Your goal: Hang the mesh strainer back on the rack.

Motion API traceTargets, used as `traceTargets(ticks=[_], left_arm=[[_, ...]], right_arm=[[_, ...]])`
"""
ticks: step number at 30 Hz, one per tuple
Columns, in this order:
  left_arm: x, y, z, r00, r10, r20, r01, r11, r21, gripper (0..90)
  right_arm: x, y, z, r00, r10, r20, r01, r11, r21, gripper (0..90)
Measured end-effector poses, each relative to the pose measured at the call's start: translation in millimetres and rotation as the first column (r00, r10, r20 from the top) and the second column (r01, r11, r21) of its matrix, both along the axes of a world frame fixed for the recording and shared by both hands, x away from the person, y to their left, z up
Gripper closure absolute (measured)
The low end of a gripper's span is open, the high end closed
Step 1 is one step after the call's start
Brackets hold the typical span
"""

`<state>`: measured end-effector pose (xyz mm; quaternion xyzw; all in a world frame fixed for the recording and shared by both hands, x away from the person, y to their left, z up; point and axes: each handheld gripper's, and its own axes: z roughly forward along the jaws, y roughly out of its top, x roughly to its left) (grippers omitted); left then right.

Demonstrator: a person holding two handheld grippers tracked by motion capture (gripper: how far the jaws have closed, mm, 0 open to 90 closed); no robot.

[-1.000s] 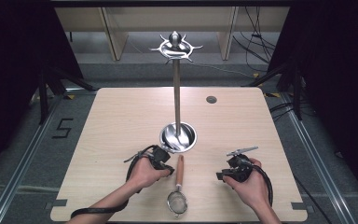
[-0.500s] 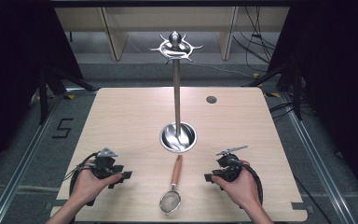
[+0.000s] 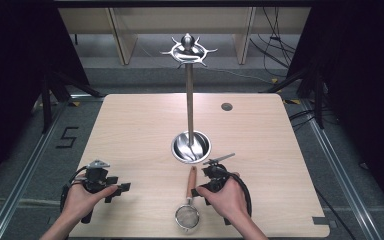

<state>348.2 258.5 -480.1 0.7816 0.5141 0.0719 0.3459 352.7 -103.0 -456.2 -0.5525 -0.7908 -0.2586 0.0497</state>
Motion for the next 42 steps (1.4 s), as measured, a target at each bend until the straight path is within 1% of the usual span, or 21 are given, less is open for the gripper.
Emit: traceTargets(ticks=[2,4,5,10,17,18,19,21,24,25,26,27,29,31,33,34,37,39,40,41,42], left_arm=[[3.1,-2.1,-1.3,0.9999,0.014,0.005,-0.014,0.9999,0.008,36.3],[4.0,-3.4,-0.6,0.9999,0.011,0.004,-0.011,0.9999,0.009,36.3],[4.7,-3.5,-1.4,1.0,0.003,0.003,-0.003,0.9999,0.012,36.3],[6.5,-4.8,-5.9,0.9999,-0.003,-0.016,0.003,0.9999,0.016,36.9],[7.7,-3.9,-6.8,0.9996,0.004,-0.028,-0.003,0.9998,0.018,37.0],[7.8,-3.7,-7.0,0.9994,0.005,-0.033,-0.004,0.9998,0.02,37.0],[7.8,-3.7,-7.1,0.9994,0.006,-0.034,-0.005,0.9998,0.021,37.1],[8.2,-3.8,-7.5,0.9993,0.013,-0.034,-0.012,0.9997,0.023,37.1],[8.2,-3.9,-7.7,0.9992,0.016,-0.036,-0.015,0.9996,0.022,37.1],[8.2,-3.8,-7.7,0.9992,0.015,-0.036,-0.014,0.9997,0.023,37.1],[8.1,-4.0,-7.8,0.9992,0.016,-0.037,-0.015,0.9997,0.021,37.1],[8.0,-4.0,-7.8,0.9991,0.017,-0.038,-0.016,0.9996,0.022,37.1],[8.2,-4.0,-7.9,0.9991,0.017,-0.04,-0.017,0.9996,0.021,37.1],[8.1,-4.2,-8.0,0.9991,0.017,-0.04,-0.016,0.9997,0.018,37.2],[7.9,-3.7,-7.9,0.9991,0.005,-0.042,-0.005,0.9998,0.018,37.1],[7.8,-3.5,-8.0,0.9991,0.003,-0.042,-0.002,0.9998,0.019,37.1],[7.4,-3.2,-8.3,0.9991,0.001,-0.042,0.0,0.9997,0.026,37.6],[8.0,-3.2,-9.2,0.9991,0.012,-0.04,-0.011,0.9994,0.033,38.1],[8.1,-3.3,-9.3,0.9991,0.014,-0.039,-0.013,0.9994,0.033,38.2],[8.3,-3.3,-9.1,0.9992,0.013,-0.038,-0.012,0.9993,0.036,38.3],[8.3,-3.3,-9.1,0.9992,0.013,-0.038,-0.012,0.9993,0.036,38.3]], right_arm=[[2.8,10.2,-2.0,0.9999,0.008,-0.012,-0.009,0.999,-0.04,46.4],[4.1,14.3,-3.8,0.9998,0.008,-0.016,-0.009,0.999,-0.037,46.1],[4.2,17.6,-2.6,0.9979,-0.014,-0.063,0.011,0.999,-0.051,45.6],[12.9,27.2,-8.0,0.9937,-0.03,-0.108,0.024,0.998,-0.058,42.3],[20.4,33.0,-11.7,0.9926,-0.059,-0.106,0.054,0.997,-0.053,40.7],[22.2,32.1,-13.1,0.99,-0.049,-0.132,0.044,0.998,-0.047,40.5],[23.5,31.8,-14.8,0.9921,-0.034,-0.121,0.026,0.998,-0.062,40.4],[22.8,33.5,-14.7,0.985,-0.067,-0.159,0.055,0.995,-0.081,40.6],[23.9,33.8,-17.8,0.9857,-0.057,-0.159,0.045,0.996,-0.082,42.0],[24.6,34.1,-20.0,0.9894,-0.042,-0.139,0.033,0.997,-0.07,42.2],[24.6,35.5,-19.1,0.9828,-0.06,-0.175,0.046,0.996,-0.082,42.7],[24.6,35.5,-19.1,0.9828,-0.06,-0.175,0.046,0.996,-0.082,42.7],[24.7,38.5,-22.3,0.9916,-0.05,-0.119,0.04,0.995,-0.087,43.5],[25.2,43.1,-19.9,0.9877,-0.041,-0.151,0.023,0.993,-0.114,45.1],[26.0,43.3,-21.2,0.9893,-0.02,-0.145,0.005,0.995,-0.102,46.0],[25.9,45.6,-19.4,0.9786,-0.048,-0.2,0.026,0.994,-0.109,47.4],[25.7,44.7,-19.4,0.9781,-0.05,-0.202,0.025,0.992,-0.128,48.8],[25.1,43.0,-21.9,0.986,-0.049,-0.159,0.027,0.99,-0.137,52.6],[24.7,42.5,-20.3,0.9835,-0.055,-0.173,0.028,0.988,-0.154,55.9],[26.2,39.4,-19.3,0.9855,-0.012,-0.169,-0.016,0.987,-0.159,58.9],[26.8,38.3,-19.0,0.9847,-0.004,-0.174,-0.025,0.986,-0.163,59.8]])
